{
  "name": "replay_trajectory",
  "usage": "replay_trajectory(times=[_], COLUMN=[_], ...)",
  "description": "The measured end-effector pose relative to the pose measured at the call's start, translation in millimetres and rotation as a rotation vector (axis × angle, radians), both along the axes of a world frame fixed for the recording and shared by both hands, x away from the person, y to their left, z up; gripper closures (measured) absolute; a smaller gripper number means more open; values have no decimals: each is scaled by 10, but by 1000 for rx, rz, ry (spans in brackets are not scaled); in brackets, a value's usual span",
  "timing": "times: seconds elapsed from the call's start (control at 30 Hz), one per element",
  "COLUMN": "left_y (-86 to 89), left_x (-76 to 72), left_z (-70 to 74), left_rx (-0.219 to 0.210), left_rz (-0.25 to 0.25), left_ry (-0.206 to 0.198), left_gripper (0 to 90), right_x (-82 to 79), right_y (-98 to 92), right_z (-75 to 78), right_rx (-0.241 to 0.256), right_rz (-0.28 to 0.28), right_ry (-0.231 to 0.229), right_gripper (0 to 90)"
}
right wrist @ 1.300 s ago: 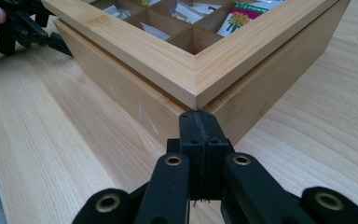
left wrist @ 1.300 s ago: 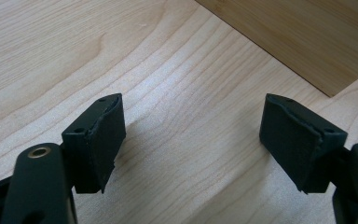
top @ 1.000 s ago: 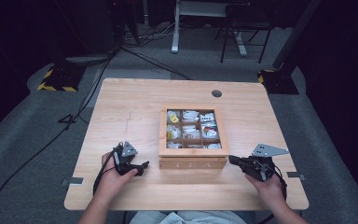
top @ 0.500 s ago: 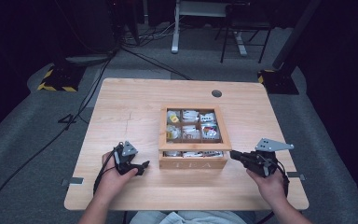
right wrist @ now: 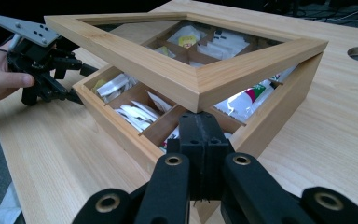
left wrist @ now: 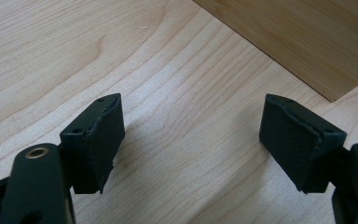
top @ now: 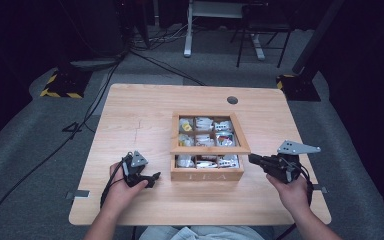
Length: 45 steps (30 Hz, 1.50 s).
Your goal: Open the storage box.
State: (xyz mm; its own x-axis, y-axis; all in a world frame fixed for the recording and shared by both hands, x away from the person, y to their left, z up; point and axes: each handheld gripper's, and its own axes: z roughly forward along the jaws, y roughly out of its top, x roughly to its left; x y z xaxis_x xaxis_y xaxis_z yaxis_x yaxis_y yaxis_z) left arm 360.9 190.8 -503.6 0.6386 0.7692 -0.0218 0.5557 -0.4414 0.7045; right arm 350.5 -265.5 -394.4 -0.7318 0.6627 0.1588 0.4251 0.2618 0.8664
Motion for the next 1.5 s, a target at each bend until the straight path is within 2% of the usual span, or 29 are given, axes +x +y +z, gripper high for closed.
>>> replay_trajectory(times=[0.43,0.83,0.97,1.1,1.27,1.5], left_y=[-8,-7,-9,-8,-7,-7], left_x=[2,3,2,3,3,3], left_z=[1,3,1,3,3,3], left_rx=[1,1,2,2,3,2], left_rz=[2,1,3,1,0,0], left_ry=[2,4,1,4,4,4], left_gripper=[228,228,227,227,227,227], right_x=[96,188,235,271,319,383], right_y=[12,16,47,77,108,176], right_z=[220,357,385,413,426,453], right_rx=[-6,35,37,37,62,57], right_rz=[-13,-31,-28,-32,-39,-42], right_ry=[-24,-58,-50,-69,-83,-94], right_gripper=[900,900,900,900,900,900])
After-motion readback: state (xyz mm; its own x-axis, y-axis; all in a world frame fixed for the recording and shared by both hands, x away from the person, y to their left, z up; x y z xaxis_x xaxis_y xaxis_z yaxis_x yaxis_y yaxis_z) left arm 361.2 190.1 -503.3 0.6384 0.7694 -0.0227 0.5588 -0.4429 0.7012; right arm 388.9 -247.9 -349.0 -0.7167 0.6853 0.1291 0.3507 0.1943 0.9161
